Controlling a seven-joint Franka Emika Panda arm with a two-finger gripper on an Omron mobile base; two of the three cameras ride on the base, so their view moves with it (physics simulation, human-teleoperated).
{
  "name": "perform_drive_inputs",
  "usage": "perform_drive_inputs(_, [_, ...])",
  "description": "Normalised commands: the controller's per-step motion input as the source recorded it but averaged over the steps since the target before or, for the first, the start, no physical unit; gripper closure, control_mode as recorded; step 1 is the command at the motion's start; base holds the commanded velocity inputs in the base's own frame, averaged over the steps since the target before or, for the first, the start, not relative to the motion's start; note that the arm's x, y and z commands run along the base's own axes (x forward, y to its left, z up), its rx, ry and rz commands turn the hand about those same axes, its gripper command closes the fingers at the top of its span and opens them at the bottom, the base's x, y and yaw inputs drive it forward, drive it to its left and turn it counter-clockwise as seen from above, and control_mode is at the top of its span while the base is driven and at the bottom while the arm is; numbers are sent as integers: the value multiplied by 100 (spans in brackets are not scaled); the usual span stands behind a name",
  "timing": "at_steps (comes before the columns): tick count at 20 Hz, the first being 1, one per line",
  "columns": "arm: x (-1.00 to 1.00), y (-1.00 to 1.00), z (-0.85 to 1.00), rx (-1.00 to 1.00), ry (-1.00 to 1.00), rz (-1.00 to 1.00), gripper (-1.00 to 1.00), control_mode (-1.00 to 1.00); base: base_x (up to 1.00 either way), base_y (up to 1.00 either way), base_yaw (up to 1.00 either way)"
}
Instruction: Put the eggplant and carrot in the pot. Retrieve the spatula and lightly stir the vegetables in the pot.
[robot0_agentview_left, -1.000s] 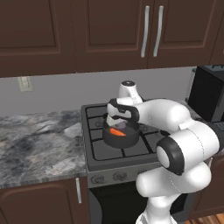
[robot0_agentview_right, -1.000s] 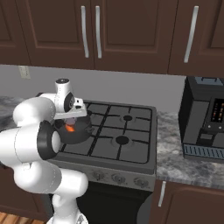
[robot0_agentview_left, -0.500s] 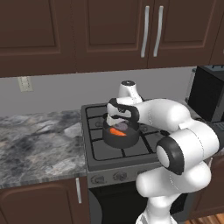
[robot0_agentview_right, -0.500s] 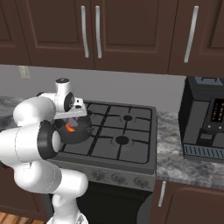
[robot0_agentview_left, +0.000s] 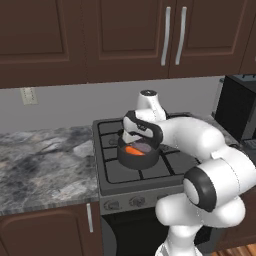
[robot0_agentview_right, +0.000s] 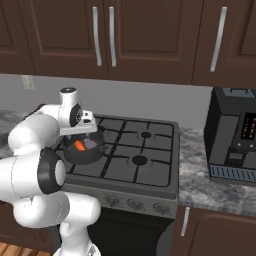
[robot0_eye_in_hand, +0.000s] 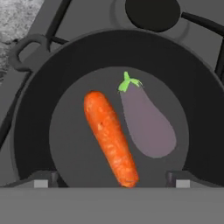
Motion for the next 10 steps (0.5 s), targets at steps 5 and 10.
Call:
perform_drive_inputs(5, [-100, -16, 12, 9, -13, -6, -100, -100, 0, 0, 0])
perform_drive_inputs(10, [-97, -35, 27, 9, -3, -21, -100, -100, 0, 0, 0])
